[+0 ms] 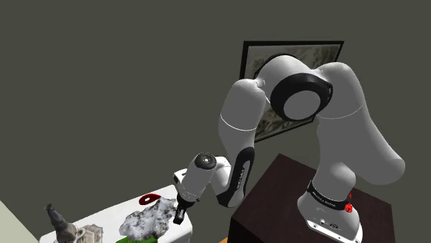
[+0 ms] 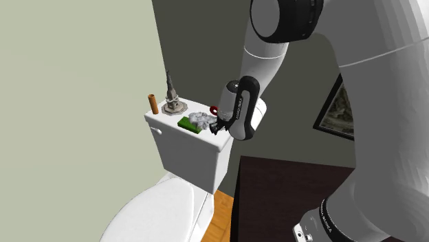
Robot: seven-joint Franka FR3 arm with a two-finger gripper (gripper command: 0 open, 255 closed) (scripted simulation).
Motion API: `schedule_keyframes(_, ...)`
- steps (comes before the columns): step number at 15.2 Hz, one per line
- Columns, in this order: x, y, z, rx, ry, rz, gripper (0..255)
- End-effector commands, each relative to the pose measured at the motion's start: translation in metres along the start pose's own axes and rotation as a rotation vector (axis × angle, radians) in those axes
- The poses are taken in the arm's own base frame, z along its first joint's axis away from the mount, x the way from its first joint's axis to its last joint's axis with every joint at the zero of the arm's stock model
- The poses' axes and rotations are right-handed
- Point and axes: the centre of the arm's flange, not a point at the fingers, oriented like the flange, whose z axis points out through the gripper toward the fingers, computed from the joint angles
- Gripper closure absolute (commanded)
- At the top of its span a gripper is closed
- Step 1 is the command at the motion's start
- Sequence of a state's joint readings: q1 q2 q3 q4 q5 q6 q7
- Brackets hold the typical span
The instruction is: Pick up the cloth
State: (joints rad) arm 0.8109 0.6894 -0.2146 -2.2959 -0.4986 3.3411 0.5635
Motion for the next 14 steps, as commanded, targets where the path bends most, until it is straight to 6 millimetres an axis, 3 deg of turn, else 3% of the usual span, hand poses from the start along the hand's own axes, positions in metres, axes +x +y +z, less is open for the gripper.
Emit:
schedule_keyframes(1, 0.004, -0.001, -0.01, 0.0, 0.0, 0.0, 255)
schedule_keyframes(12, 0.023, 0.001, -0.065, 0.0, 0.0, 0.0, 255)
schedule_keyframes(14, 0.023, 0.001, -0.065, 0.0, 0.0, 0.0, 255)
